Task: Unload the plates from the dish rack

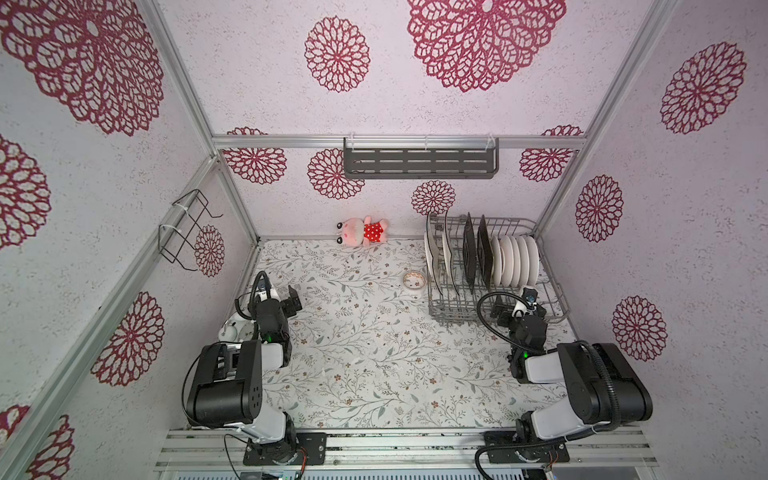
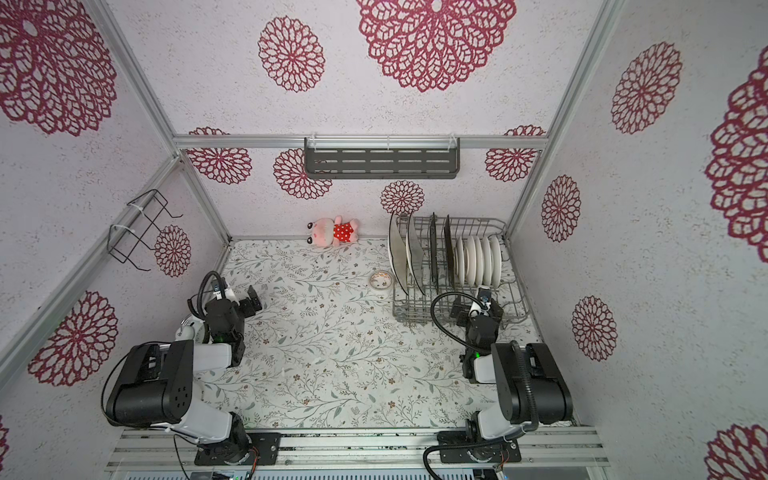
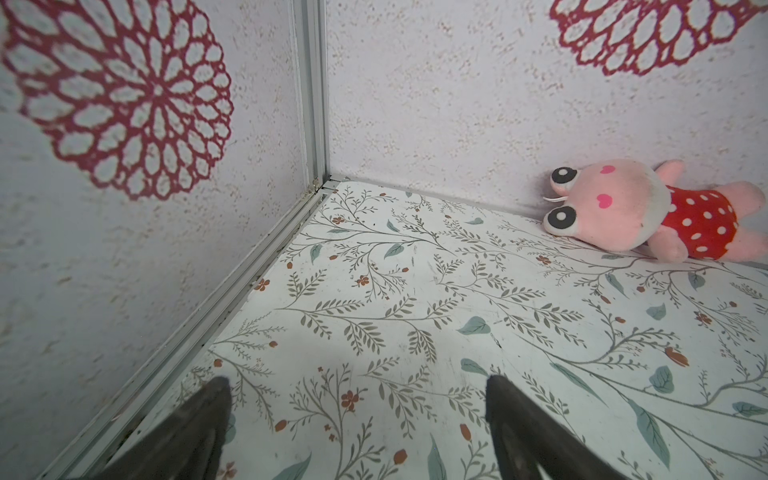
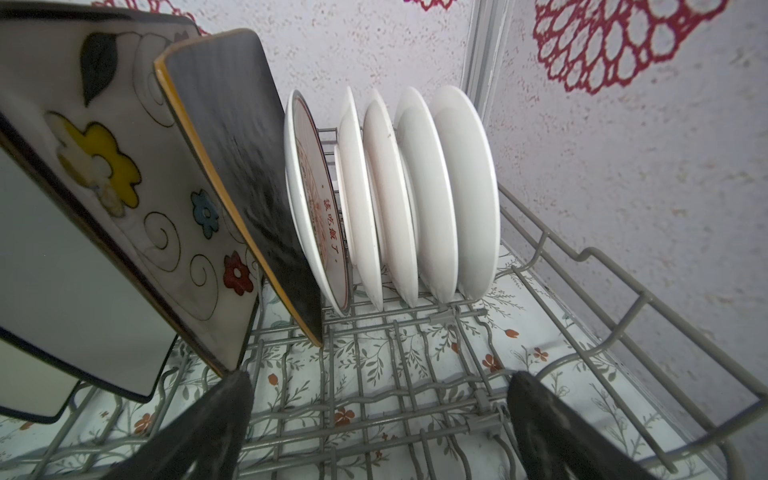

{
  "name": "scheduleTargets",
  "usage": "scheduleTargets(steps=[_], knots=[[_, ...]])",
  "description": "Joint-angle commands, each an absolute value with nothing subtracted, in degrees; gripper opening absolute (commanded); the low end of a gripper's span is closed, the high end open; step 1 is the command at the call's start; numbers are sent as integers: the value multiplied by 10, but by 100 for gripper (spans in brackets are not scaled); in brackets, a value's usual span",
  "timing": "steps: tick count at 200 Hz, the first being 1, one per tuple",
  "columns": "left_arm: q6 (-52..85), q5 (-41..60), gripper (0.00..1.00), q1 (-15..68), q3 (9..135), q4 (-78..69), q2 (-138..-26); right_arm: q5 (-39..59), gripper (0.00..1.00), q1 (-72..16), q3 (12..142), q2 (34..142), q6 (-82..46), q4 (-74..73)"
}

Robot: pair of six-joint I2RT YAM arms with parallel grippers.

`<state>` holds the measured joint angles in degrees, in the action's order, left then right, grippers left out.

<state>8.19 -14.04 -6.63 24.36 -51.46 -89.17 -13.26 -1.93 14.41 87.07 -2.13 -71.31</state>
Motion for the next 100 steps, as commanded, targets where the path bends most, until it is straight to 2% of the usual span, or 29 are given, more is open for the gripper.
scheduleTargets(steps=[1,100], knots=[[77,-139,97,-64,240,-515,-894,-130,99,-19,149,880,-11,-682],[80,-135,97,-65,240,-514,-892,-130,99,-19,149,880,-11,-683]])
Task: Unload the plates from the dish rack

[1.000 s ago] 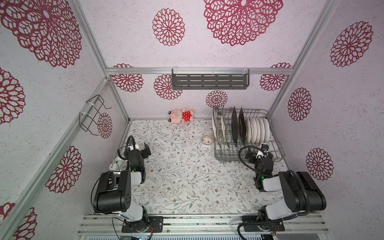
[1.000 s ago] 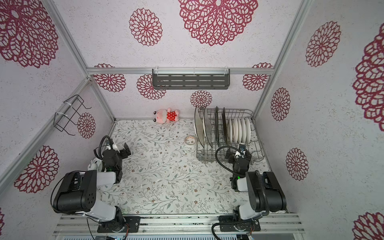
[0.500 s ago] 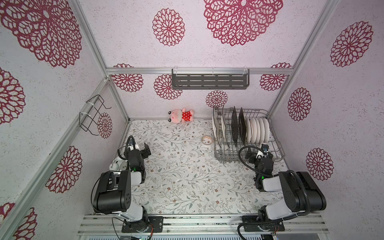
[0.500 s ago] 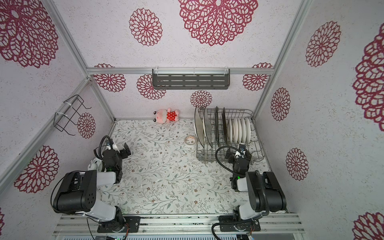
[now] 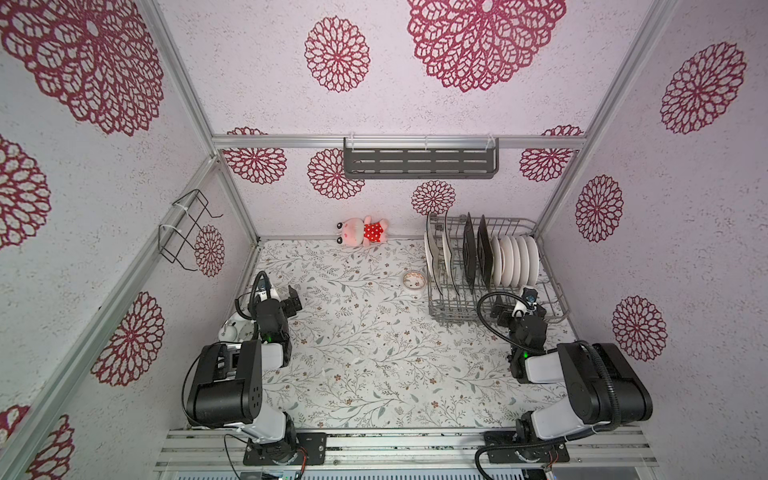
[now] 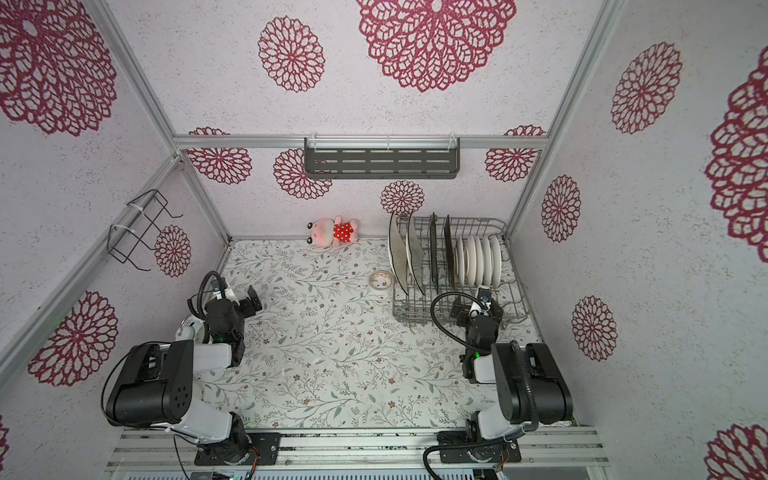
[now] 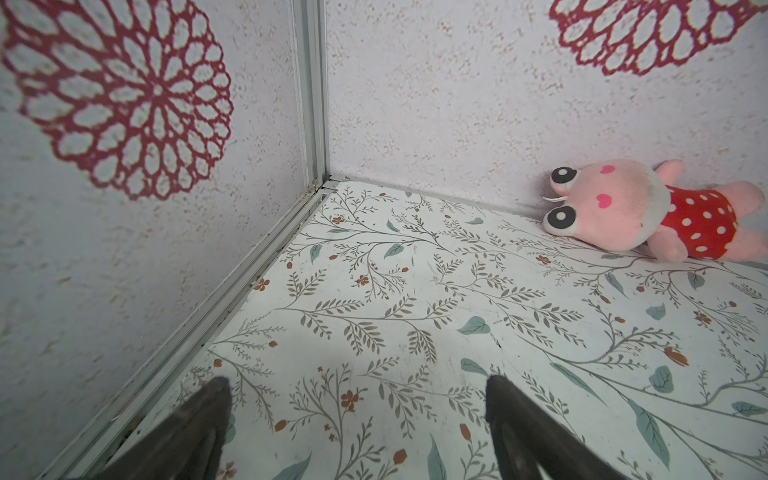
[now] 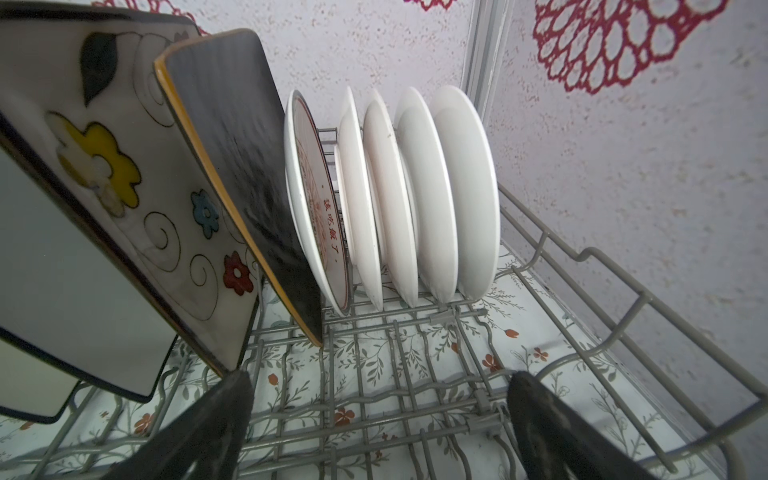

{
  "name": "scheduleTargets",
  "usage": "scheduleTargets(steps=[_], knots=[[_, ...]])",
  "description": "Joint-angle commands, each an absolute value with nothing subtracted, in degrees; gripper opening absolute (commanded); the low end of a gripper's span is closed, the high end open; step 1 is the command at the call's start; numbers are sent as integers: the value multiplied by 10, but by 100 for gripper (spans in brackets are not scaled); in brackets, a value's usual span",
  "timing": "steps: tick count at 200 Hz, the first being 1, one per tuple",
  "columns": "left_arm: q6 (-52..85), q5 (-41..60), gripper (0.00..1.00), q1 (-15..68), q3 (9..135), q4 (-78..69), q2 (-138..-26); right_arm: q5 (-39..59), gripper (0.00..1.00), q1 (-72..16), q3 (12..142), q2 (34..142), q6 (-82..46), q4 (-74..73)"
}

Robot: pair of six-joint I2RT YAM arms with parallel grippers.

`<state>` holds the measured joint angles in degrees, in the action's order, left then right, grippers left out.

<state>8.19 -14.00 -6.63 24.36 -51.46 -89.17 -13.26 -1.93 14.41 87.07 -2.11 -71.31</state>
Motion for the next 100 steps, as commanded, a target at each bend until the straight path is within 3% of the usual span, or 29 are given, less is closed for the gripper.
scheduleTargets(steps=[1,58,72,100], knots=[[79,-135,97,-65,239,-513,-893,-130,99,-19,149,880,-11,-682],[78,-140,98,-63,238,-517,-892,-128,99,-19,149,880,-11,-681],[74,-185,98,-49,235,-523,-885,-128,99,-19,149,880,-11,-681],[43,-224,97,-10,293,-357,-799,-125,99,-19,147,878,-7,-685]])
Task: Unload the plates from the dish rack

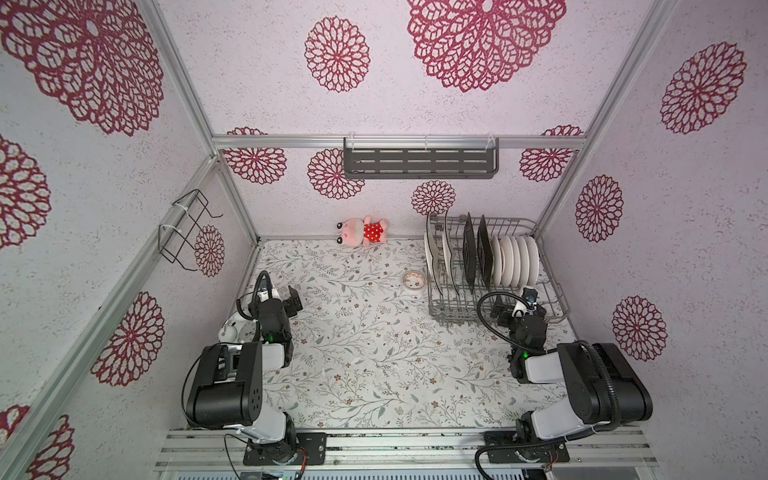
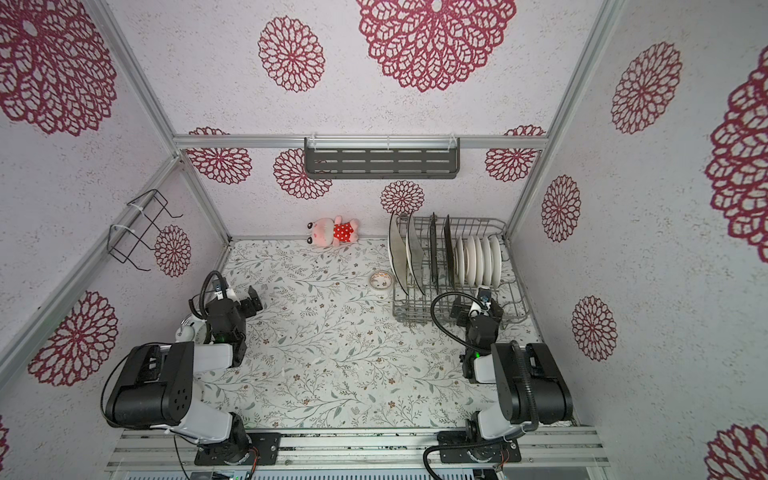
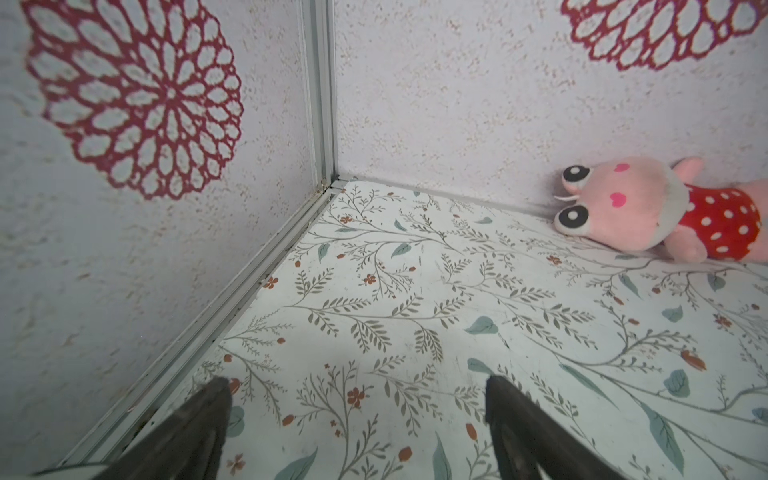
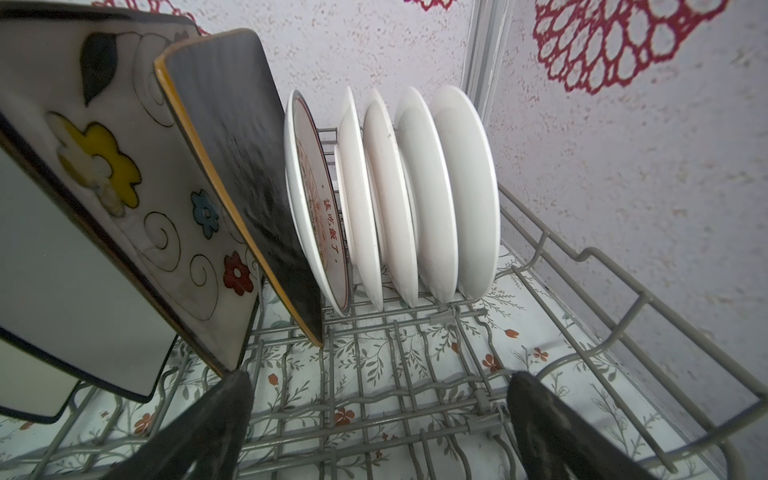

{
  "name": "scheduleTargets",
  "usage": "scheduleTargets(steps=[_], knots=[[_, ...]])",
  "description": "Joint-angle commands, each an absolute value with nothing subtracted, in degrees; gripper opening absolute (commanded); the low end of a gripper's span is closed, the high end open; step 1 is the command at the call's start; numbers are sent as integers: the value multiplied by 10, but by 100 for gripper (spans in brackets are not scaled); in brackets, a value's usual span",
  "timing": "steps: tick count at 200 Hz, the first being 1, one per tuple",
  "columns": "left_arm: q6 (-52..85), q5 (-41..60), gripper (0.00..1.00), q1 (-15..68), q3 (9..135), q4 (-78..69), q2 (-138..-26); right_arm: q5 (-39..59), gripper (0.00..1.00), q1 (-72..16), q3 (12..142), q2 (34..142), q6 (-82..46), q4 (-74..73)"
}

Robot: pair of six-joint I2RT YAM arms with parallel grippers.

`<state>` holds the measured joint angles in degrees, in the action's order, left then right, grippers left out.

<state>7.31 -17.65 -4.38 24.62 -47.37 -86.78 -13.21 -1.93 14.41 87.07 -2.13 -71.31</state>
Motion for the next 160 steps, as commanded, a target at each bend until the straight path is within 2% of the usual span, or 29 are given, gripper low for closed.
scheduleTargets(steps=[1,21,42,87,128,160], knots=[[41,-227,97,-8,295,-352,-797,-124,99,-19,148,878,-6,-684],[16,-250,97,20,327,-318,-750,-111,99,-20,152,871,-1,-669],[16,-233,98,28,378,-238,-703,-112,99,-20,150,869,-1,-670],[20,-131,97,36,472,-64,-599,-113,99,-22,134,859,0,-693],[51,-47,97,44,433,-1,-452,-102,99,-22,179,849,6,-604],[30,-92,97,56,392,86,-322,-125,98,-28,166,824,4,-608]])
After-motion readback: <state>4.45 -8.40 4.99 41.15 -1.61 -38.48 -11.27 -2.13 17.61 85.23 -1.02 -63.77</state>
